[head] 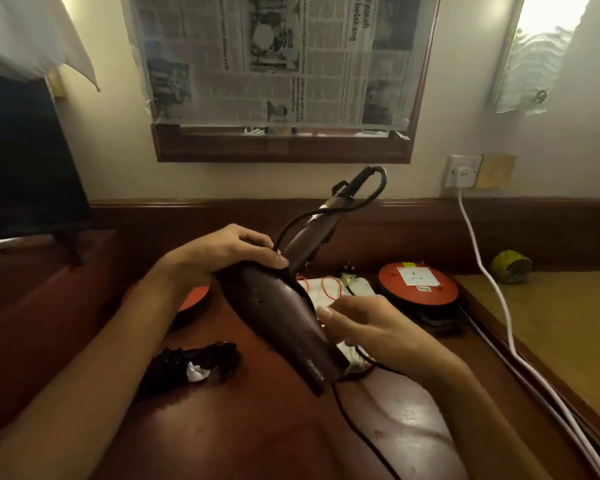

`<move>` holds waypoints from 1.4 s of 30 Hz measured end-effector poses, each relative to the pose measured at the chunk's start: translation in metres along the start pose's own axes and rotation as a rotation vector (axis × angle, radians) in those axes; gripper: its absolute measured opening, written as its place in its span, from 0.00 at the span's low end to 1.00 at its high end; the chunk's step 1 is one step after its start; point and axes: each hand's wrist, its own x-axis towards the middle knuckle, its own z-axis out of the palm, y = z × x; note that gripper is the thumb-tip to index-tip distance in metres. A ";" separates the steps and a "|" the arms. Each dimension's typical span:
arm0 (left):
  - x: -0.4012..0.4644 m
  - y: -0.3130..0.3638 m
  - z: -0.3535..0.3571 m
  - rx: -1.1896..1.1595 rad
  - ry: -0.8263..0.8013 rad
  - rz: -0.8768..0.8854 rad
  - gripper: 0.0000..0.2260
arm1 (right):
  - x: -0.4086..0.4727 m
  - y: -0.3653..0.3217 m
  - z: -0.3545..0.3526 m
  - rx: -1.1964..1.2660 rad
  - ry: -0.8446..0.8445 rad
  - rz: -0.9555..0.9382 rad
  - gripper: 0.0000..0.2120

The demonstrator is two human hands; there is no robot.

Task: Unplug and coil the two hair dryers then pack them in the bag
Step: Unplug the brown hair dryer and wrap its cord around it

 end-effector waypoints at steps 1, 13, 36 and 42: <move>0.001 -0.005 0.000 -0.034 -0.036 -0.009 0.38 | 0.002 0.000 0.007 0.100 -0.021 0.001 0.17; 0.012 -0.032 0.013 -0.167 -0.199 -0.058 0.17 | 0.014 0.040 0.033 0.270 -0.121 -0.091 0.13; 0.030 -0.041 0.051 -0.042 -0.173 -0.116 0.12 | 0.027 0.043 0.010 0.490 -0.175 -0.126 0.15; 0.028 -0.035 0.053 -0.028 -0.211 -0.121 0.21 | 0.026 0.045 0.028 0.660 -0.058 -0.161 0.11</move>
